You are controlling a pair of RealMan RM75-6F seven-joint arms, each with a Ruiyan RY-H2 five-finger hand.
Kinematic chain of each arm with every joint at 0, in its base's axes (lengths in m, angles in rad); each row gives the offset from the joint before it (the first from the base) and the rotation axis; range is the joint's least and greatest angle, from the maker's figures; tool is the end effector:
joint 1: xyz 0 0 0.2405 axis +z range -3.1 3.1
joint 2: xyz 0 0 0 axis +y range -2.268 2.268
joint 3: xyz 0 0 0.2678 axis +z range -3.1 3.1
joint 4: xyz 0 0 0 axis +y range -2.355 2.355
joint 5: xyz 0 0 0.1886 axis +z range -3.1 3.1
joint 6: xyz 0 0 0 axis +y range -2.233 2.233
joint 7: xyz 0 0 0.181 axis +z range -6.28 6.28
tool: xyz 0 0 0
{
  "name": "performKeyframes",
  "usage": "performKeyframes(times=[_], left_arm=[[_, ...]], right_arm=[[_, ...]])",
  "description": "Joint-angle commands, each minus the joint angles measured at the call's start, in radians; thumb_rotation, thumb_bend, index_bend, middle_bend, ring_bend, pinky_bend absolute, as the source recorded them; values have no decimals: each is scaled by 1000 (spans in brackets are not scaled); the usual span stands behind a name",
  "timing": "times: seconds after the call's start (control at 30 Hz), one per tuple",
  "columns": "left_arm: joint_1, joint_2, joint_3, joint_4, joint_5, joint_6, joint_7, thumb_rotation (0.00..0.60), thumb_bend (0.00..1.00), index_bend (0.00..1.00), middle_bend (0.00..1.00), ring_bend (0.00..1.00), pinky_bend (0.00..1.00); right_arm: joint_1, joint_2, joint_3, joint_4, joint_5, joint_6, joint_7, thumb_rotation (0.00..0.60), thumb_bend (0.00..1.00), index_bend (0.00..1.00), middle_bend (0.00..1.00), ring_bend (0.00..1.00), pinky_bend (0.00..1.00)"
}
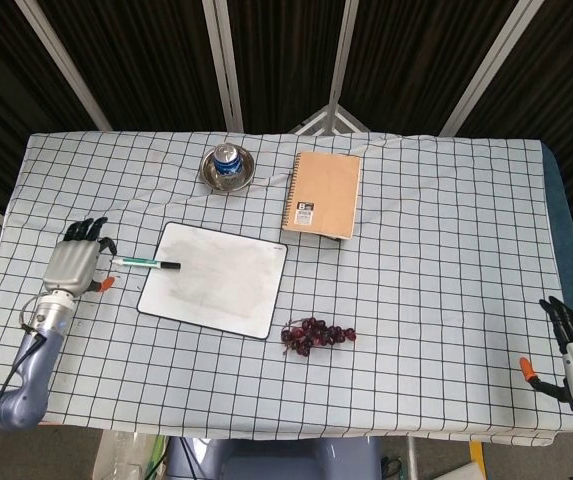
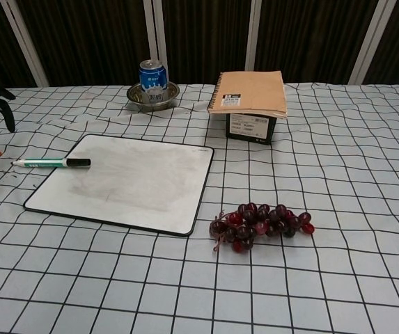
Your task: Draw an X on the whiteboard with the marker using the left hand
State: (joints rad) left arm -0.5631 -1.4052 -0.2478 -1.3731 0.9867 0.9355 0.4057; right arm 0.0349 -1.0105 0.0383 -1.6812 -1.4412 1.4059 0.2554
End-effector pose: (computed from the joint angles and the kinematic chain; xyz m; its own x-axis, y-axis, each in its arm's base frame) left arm -0.2716 0.3904 0.0742 0.5185 0.2349 0.8221 0.8501 -0.0384 -0.5252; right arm -0.3322 -0.1970 0.2021 0.1762 -0.0835 0.9808 -0.9755 0.1186 0.1853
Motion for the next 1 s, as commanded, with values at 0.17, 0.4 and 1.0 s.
performKeyframes(times=[0.17, 0.4, 1.0], left_arm=[[-92, -129, -3, 147, -65, -65, 57, 600, 409, 435, 43, 0, 0], [-146, -197, 2, 230, -84, -106, 76, 600, 428, 435, 42, 0, 0], [-192, -250, 13, 324, -140, -158, 82, 600, 470, 457, 43, 0, 0]], right_arm=[[-3, 8, 0, 0, 4, -2, 20, 600, 352, 0, 0, 0, 0], [-6, 13, 0, 2, 7, -5, 37, 600, 352, 0, 0, 0, 0], [-2, 20, 2, -5, 14, -22, 52, 600, 351, 0, 0, 0, 0]])
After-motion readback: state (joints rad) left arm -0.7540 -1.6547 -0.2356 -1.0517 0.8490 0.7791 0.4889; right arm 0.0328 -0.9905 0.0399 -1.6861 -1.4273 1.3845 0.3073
